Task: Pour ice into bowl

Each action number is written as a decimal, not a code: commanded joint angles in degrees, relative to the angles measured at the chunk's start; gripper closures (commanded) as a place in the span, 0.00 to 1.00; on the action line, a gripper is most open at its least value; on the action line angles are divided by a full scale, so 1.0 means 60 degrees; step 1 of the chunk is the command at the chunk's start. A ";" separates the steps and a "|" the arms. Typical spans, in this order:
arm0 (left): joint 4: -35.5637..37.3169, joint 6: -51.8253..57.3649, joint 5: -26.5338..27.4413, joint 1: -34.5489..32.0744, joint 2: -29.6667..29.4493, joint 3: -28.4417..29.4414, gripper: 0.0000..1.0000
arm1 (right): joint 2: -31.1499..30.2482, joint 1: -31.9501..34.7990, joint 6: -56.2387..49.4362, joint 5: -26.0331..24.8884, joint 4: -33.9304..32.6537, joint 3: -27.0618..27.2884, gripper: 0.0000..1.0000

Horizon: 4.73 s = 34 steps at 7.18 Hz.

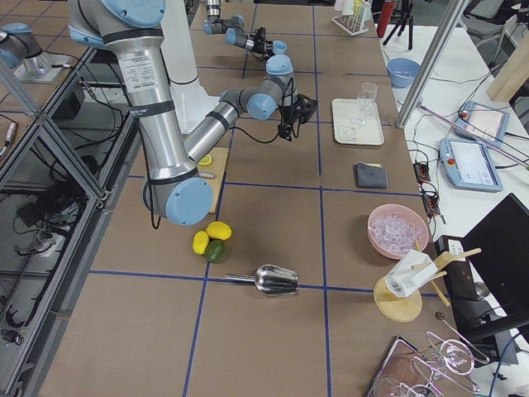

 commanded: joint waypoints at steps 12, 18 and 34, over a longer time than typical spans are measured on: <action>-0.3536 0.1247 0.0257 -0.1011 -0.0351 0.1623 0.90 | 0.0035 -0.0080 0.0004 -0.0059 -0.0001 0.0015 0.00; -0.3711 0.1451 0.0198 -0.1026 -0.0454 0.2063 0.02 | 0.0181 -0.0080 0.0004 -0.0029 -0.0015 0.0059 0.00; -0.6422 1.3625 -0.9727 -0.4034 0.2886 -0.0738 0.00 | 0.0253 -0.0225 0.0019 0.0263 -0.0045 0.0425 0.00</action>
